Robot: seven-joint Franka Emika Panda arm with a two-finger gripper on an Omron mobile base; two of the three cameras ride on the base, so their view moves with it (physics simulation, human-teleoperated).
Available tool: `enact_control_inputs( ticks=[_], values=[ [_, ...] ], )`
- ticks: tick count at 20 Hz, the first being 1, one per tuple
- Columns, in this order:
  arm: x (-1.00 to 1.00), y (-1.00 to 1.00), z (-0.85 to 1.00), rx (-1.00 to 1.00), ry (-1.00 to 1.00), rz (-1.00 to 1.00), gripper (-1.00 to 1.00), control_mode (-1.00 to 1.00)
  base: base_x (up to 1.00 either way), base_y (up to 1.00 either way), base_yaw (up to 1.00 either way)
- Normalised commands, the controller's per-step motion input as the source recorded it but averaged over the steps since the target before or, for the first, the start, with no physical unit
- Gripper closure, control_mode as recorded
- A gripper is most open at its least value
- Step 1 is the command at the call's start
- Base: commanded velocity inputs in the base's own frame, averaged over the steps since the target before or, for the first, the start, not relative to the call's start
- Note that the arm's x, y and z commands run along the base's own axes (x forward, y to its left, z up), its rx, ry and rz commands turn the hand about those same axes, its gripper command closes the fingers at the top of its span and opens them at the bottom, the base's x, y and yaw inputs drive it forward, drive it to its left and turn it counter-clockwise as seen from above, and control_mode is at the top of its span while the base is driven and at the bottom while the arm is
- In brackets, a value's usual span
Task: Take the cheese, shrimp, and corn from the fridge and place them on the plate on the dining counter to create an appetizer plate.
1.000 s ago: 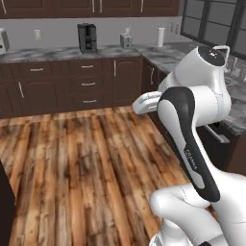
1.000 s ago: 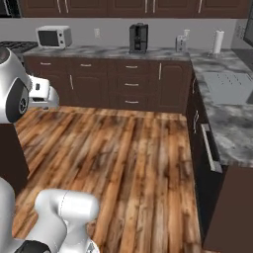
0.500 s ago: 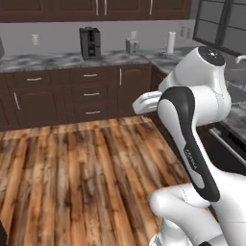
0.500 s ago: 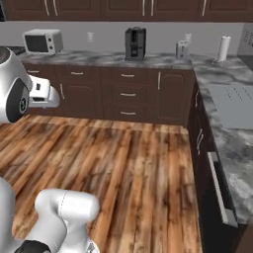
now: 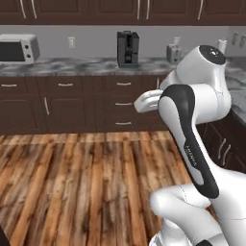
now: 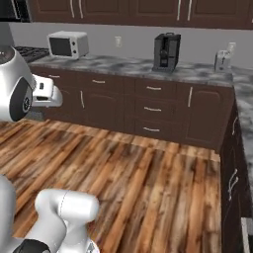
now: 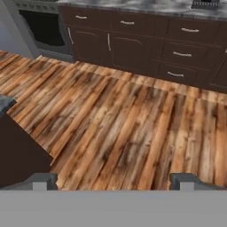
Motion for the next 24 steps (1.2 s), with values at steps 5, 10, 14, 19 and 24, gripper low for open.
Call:
enact_control_inputs(
  ticks=[5,10,14,19,24],
  values=[
    [0.0,0.0,0.0,0.0,0.0,0.0,-1.0,1.0,1.0,-0.04,0.47],
    [0.0,0.0,0.0,0.0,0.0,0.0,-1.0,1.0,1.0,-0.08,0.46],
    [0.0,0.0,0.0,0.0,0.0,0.0,-1.0,1.0,1.0,-0.25,0.42],
    [0.0,0.0,0.0,0.0,0.0,0.0,-1.0,1.0,1.0,-0.35,0.4],
    [0.0,0.0,0.0,0.0,0.0,0.0,-1.0,1.0,1.0,-0.28,0.43]
  ],
)
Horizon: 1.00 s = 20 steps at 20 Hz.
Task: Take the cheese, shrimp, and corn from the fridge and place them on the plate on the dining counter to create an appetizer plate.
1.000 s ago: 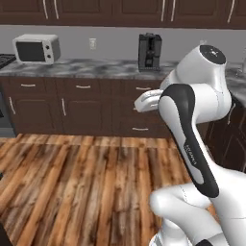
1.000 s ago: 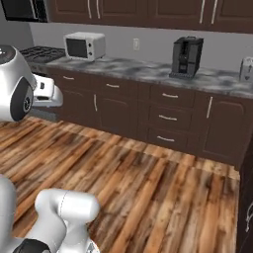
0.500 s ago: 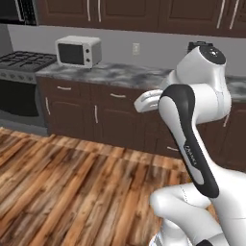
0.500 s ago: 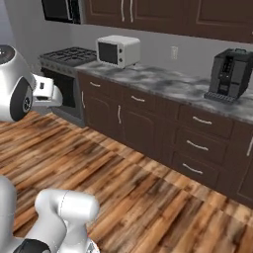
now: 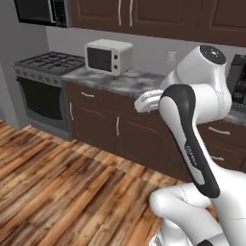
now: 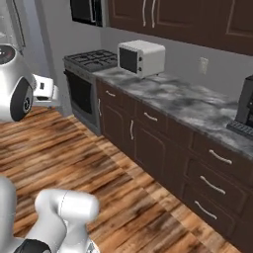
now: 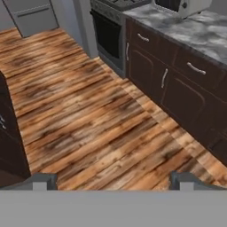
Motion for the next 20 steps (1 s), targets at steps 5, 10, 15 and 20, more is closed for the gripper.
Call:
enact_control_inputs(
  ticks=[5,10,15,20],
  values=[
    [0.0,0.0,0.0,0.0,0.0,0.0,-1.0,1.0,1.0,-0.18,0.46],
    [0.0,0.0,0.0,0.0,0.0,0.0,-1.0,1.0,1.0,-0.04,0.46],
    [0.0,0.0,0.0,0.0,0.0,0.0,-1.0,1.0,1.0,0.0,0.44],
    [0.0,0.0,0.0,0.0,0.0,0.0,-1.0,1.0,1.0,-0.01,0.42]
  ],
)
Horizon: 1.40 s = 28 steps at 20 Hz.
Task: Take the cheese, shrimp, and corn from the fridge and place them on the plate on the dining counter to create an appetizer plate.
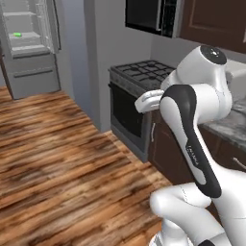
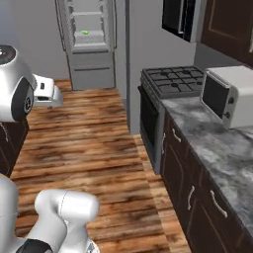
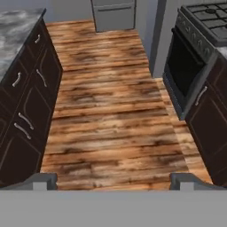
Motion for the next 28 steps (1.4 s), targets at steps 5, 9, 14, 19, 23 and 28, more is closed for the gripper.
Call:
enact_control_inputs(
  ticks=[5,9,14,19,23,28],
  values=[
    [0.0,0.0,0.0,0.0,0.0,0.0,-1.0,1.0,1.0,-0.01,0.3],
    [0.0,0.0,0.0,0.0,0.0,0.0,-1.0,1.0,1.0,-0.17,0.15],
    [0.0,0.0,0.0,0.0,0.0,0.0,-1.0,1.0,1.0,-0.15,0.06],
    [0.0,0.0,0.0,0.0,0.0,0.0,-1.0,1.0,1.0,-0.03,0.0],
    [0.0,0.0,0.0,0.0,0.0,0.0,-1.0,1.0,1.0,0.0,0.0],
    [0.0,0.0,0.0,0.0,0.0,0.0,-1.0,1.0,1.0,0.0,0.0]
  ],
)
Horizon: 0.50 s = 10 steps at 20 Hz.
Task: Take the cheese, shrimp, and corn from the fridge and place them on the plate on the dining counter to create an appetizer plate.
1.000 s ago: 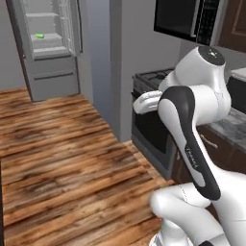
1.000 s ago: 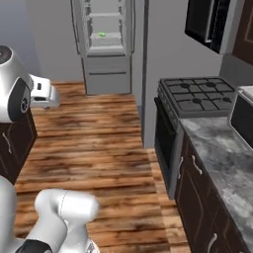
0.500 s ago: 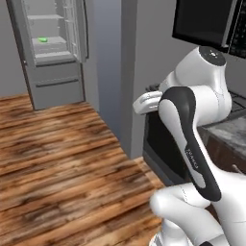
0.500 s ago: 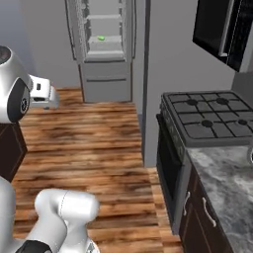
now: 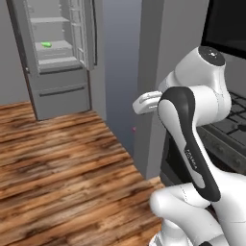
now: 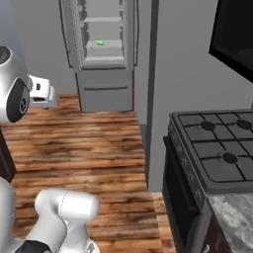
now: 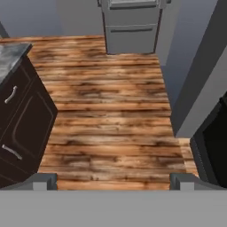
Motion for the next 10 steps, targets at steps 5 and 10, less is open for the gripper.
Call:
enact_control_inputs(
  ticks=[5,10],
  values=[
    [0.0,0.0,0.0,0.0,0.0,0.0,-1.0,1.0,1.0,0.0,0.01],
    [0.0,0.0,0.0,0.0,0.0,0.0,-1.0,1.0,1.0,0.0,0.02]
  ],
)
